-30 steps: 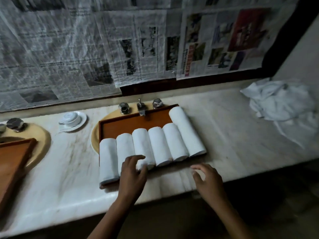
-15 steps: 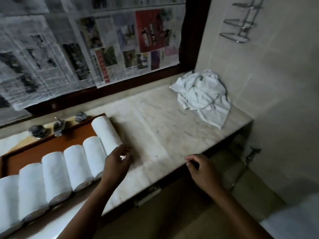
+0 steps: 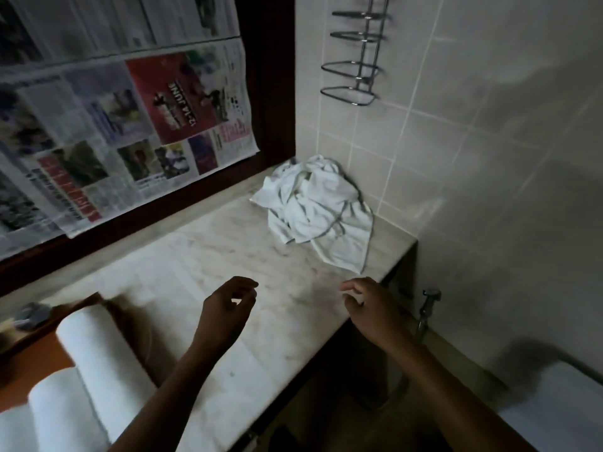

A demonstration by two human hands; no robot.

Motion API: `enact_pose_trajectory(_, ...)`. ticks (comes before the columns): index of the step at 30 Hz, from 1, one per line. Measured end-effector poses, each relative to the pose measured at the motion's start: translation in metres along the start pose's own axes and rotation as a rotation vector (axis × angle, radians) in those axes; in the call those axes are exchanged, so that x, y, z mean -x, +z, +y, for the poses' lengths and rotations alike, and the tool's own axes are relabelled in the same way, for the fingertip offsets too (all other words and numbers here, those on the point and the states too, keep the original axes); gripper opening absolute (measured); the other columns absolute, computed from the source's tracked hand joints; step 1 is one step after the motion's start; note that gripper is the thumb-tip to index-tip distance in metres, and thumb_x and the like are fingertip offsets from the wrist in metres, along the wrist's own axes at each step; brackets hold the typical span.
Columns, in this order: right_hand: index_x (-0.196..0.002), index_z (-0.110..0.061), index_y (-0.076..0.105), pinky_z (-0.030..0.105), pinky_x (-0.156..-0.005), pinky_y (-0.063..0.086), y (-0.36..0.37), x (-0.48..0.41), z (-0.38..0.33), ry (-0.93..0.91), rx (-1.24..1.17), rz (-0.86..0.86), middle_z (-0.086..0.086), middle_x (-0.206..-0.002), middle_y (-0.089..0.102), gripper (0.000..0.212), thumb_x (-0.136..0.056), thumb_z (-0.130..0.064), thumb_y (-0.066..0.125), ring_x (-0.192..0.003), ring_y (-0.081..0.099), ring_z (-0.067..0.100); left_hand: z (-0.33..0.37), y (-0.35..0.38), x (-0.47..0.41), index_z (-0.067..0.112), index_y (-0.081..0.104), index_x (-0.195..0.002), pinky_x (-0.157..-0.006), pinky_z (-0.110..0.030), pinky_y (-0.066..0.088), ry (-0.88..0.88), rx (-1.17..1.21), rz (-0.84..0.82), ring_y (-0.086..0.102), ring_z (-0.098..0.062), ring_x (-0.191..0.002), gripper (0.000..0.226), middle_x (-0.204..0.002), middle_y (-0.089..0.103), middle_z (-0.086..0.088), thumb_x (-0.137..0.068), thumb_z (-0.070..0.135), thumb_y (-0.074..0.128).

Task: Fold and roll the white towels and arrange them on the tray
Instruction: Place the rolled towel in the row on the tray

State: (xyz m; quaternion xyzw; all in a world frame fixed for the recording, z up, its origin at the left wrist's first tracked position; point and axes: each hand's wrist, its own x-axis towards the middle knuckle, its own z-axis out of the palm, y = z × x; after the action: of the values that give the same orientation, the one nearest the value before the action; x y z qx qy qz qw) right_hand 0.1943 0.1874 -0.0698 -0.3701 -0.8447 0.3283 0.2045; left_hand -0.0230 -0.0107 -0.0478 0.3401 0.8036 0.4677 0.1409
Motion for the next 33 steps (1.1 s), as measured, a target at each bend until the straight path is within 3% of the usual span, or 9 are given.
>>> enact_pose_trajectory(2,-0.108,-0.020,0.074,0.015,-0.085,0.040,-0.004,-0.026,0.001,-0.008,0.026,0.009,-0.006,-0.110,0.069,0.018,-0.092,-0.014,0.068,-0.103,0.061,0.009,0.001,0.008,-0.030,0.032,0.072,-0.096,-0.071,-0.015,0.048,0.021,0.004,-0.021,0.068,0.004,-0.089,0.016,-0.093,0.073,0.019,-0.094,0.017,0.069)
enact_pose_trajectory(6,-0.110,-0.020,0.074,-0.002,-0.079,0.033,-0.008,-0.074,0.003,-0.003,0.045,0.005,-0.007,-0.110,0.068,0.018,-0.094,-0.013,0.068,-0.101,0.059,0.007,0.006,0.020,-0.089,0.033,0.072,-0.097,-0.070,-0.005,0.042,0.016,0.019,-0.037,0.066,0.007,-0.091,0.015,-0.094,0.072,0.024,-0.094,0.018,0.069)
enact_pose_trajectory(10,-0.110,-0.026,0.071,-0.002,-0.078,0.033,-0.008,-0.126,0.009,0.022,0.032,0.017,-0.013,-0.110,0.066,0.018,-0.095,-0.016,0.068,-0.099,0.054,0.002,0.014,0.031,-0.143,0.032,0.073,-0.097,-0.074,-0.013,0.046,0.039,0.022,-0.045,0.067,0.006,-0.091,0.016,-0.097,0.073,0.022,-0.094,0.017,0.069)
enact_pose_trajectory(14,-0.119,-0.021,0.070,-0.001,-0.077,0.034,-0.004,-0.183,0.019,0.051,0.054,-0.008,-0.010,-0.114,0.067,0.023,-0.097,-0.017,0.066,-0.101,0.055,0.002,0.018,0.041,-0.187,0.031,0.073,-0.098,-0.075,-0.011,0.045,0.032,0.005,-0.035,0.066,0.007,-0.092,0.016,-0.098,0.073,0.022,-0.093,0.017,0.069)
enact_pose_trajectory(19,-0.129,-0.013,0.062,0.019,-0.088,0.039,0.005,-0.269,0.038,0.089,0.081,-0.014,0.006,-0.119,0.067,0.037,-0.093,-0.018,0.069,-0.113,0.062,0.023,0.022,0.060,-0.232,0.029,0.073,-0.099,-0.072,-0.003,0.041,0.005,-0.009,-0.015,0.065,0.008,-0.092,0.015,-0.099,0.073,0.021,-0.094,0.016,0.068)
enact_pose_trajectory(24,-0.155,-0.007,0.034,0.047,-0.114,0.036,0.013,-0.370,0.068,0.120,0.184,-0.022,0.019,-0.151,0.046,0.079,-0.092,-0.036,0.071,-0.139,0.042,0.039,0.030,0.093,-0.270,0.030,0.074,-0.100,-0.074,-0.006,0.043,-0.057,-0.016,0.036,0.066,0.008,-0.092,0.014,-0.097,0.074,0.021,-0.094,0.018,0.069)
enact_pose_trajectory(27,-0.148,-0.003,0.043,0.057,-0.103,0.045,0.018,-0.428,0.095,0.088,0.371,-0.010,0.026,-0.142,0.051,0.084,-0.084,-0.047,0.077,-0.128,0.052,0.046,0.037,0.114,-0.298,0.033,0.073,-0.098,-0.075,-0.010,0.046,-0.110,0.002,0.057,0.067,0.005,-0.092,0.016,-0.096,0.074,0.019,-0.094,0.017,0.069)
enact_pose_trajectory(29,-0.130,0.001,0.053,0.058,-0.085,0.055,0.022,-0.446,0.106,0.037,0.392,-0.027,0.030,-0.116,0.065,0.078,-0.074,-0.041,0.088,-0.103,0.067,0.048,0.039,0.122,-0.309,0.034,0.072,-0.097,-0.074,-0.007,0.044,-0.151,-0.004,0.069,0.067,0.006,-0.091,0.018,-0.094,0.074,0.017,-0.094,0.016,0.068)
enact_pose_trajectory(33,-0.148,-0.007,0.046,0.040,-0.096,0.052,0.006,-0.431,0.078,0.021,0.139,-0.057,0.016,-0.127,0.067,0.067,-0.093,-0.033,0.072,-0.117,0.064,0.035,0.038,0.137,-0.315,0.036,0.068,-0.105,-0.079,-0.019,0.046,-0.197,-0.051,0.062,0.065,0.005,-0.091,0.022,-0.095,0.073,0.016,-0.089,0.022,0.075)
